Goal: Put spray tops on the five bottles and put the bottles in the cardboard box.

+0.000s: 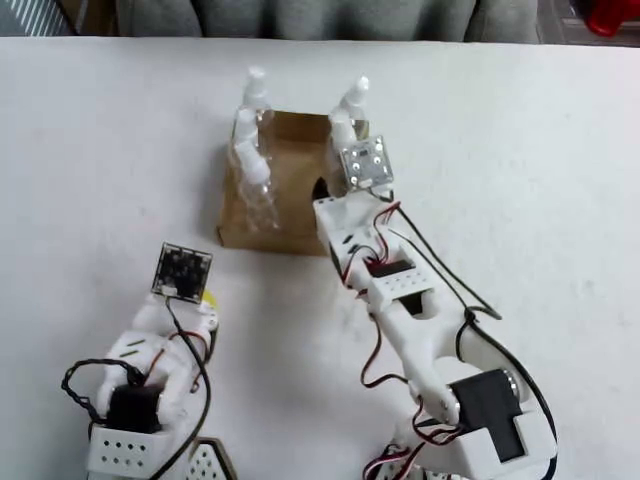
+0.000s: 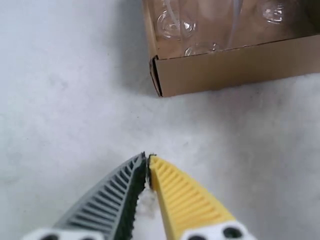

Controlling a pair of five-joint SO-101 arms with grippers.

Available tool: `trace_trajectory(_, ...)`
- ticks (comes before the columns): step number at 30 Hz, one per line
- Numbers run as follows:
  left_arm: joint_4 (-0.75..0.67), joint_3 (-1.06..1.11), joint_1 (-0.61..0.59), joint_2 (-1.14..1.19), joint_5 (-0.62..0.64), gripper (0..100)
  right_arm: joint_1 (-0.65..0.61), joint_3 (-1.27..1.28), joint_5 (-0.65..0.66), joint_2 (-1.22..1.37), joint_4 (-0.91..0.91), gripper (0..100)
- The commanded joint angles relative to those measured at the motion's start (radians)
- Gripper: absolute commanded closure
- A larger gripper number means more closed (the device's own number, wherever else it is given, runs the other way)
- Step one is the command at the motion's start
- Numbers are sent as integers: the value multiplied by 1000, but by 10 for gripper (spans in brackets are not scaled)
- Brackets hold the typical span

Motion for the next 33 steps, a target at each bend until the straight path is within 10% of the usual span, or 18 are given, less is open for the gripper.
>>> trace_trajectory(1,-8,-2,-5,-18,-9,976,-10,-11,-9,-16,-1,722)
trace_trajectory(17,-8,-2,-7,-18,-55,977,-38,175,-6,-300,7,723)
trace_trajectory(25,-9,-2,-8,-18,-71,977,-25,443,229,-642,7,729)
trace_trajectory(33,-9,-2,-8,-18,-71,977,196,638,238,-997,171,985)
